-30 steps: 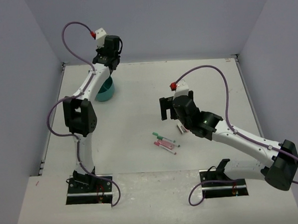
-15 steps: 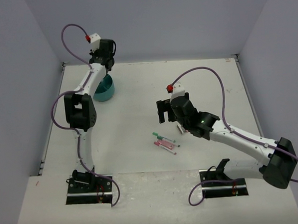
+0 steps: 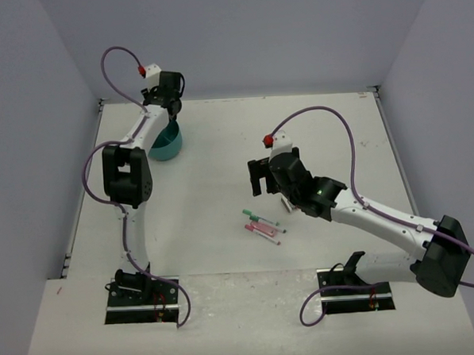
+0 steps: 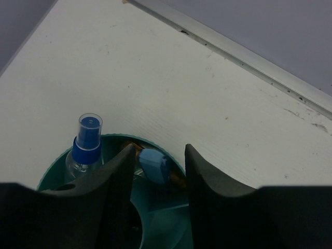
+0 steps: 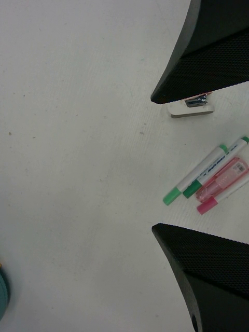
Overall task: Sort the stationery into containers
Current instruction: Place the stationery in the storage box, then pick up the stationery from the center of the board.
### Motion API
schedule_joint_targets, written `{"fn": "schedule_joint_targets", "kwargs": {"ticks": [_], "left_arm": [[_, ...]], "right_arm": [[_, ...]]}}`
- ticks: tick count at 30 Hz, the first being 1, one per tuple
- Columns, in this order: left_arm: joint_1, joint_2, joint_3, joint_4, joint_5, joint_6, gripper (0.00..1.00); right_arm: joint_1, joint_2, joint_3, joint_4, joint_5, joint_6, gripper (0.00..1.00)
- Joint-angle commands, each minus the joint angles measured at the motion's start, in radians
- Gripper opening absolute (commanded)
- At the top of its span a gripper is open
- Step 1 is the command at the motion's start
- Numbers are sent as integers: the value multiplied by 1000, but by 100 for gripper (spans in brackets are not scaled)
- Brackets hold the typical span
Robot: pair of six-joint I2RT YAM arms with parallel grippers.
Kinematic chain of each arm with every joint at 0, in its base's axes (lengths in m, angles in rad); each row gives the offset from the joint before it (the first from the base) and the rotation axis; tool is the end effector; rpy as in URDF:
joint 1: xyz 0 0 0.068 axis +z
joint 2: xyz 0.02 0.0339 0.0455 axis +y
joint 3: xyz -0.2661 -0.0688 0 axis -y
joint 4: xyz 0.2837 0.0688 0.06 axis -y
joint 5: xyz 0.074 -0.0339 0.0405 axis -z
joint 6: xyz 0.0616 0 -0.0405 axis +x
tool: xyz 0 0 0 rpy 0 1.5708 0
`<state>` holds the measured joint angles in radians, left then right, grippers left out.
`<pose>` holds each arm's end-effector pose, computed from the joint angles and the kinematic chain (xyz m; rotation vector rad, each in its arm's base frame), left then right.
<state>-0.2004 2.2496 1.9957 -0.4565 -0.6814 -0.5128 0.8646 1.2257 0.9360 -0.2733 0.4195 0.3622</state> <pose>0.5655 -0.0753 0.2280 -0.6626 2.0166 0.3604 0.2327 0.2342 0.2708 -0.2805 2.0749 0.2980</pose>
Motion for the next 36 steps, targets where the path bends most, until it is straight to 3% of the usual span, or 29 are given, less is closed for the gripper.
{"fn": "schedule_joint_targets", "kwargs": {"ticks": [1, 8, 11, 13, 15, 20, 23, 29, 36], "left_arm": [[9, -86, 7, 64, 23, 7, 53], [10, -129, 44, 48, 141, 5, 57], [8, -205, 47, 28, 269, 18, 73], [7, -273, 49, -11, 358, 20, 90], [7, -397, -31, -20, 437, 19, 100], [6, -673, -317, 79, 667, 36, 100], [3, -838, -518, 101, 737, 45, 100], [-15, -1011, -710, 105, 796, 48, 100], [-110, -1076, -797, 106, 822, 54, 100]], "right_arm": [[0, 27, 25, 11, -1, 7, 99], [-24, 116, 69, -57, -66, -47, 95], [-43, 215, 132, -195, -112, -60, 84], [-47, 287, 175, -312, -124, -55, 75], [-47, 338, 198, -390, -175, -55, 64], [-38, 385, 182, -445, -290, -68, 39], [20, 381, 165, -456, -310, -60, 38], [95, 410, 155, -468, -314, -27, 38], [111, 460, 155, -455, -288, -4, 36]]}}
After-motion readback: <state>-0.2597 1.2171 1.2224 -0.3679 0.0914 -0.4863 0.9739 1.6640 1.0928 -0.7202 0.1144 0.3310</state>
